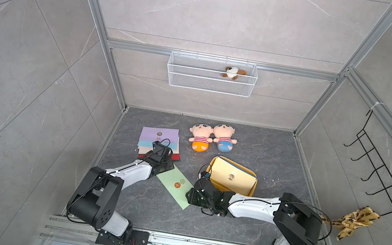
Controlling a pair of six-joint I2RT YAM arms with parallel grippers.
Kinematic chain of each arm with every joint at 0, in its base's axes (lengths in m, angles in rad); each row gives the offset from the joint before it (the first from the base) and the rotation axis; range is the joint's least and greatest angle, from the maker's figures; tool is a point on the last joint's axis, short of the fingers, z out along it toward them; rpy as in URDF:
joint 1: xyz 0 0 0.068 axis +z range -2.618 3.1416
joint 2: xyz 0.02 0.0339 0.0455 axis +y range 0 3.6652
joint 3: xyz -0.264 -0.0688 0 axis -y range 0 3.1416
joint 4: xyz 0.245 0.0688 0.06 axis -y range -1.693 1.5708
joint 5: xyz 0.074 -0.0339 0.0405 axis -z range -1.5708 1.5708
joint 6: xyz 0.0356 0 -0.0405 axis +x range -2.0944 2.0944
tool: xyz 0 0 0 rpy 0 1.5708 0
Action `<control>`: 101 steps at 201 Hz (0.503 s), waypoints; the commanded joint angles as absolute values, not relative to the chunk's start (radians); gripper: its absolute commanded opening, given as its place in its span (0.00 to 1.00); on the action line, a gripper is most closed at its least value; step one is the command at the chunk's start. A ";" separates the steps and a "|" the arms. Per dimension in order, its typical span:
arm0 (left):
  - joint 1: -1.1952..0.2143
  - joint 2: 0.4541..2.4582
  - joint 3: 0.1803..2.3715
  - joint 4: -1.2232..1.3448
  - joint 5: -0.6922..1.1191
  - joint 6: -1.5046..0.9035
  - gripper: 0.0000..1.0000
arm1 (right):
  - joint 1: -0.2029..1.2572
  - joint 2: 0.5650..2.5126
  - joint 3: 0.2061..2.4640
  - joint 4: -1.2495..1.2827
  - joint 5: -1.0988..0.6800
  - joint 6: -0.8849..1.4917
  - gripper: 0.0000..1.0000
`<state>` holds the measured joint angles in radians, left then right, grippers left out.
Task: Put the sealed envelopes into the storage box
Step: Pick up the envelope from the center of the board.
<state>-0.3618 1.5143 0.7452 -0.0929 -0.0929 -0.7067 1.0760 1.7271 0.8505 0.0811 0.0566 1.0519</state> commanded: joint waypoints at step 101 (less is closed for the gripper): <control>-0.361 1.554 0.620 -0.100 -0.044 -0.715 0.52 | 1.115 1.777 0.849 -0.074 0.176 1.523 0.46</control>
<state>-0.3618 1.5639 0.6899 -0.0055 -0.0811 -0.6922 1.1027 1.7191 0.8524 -0.0319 0.1844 1.4155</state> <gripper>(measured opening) 0.517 0.459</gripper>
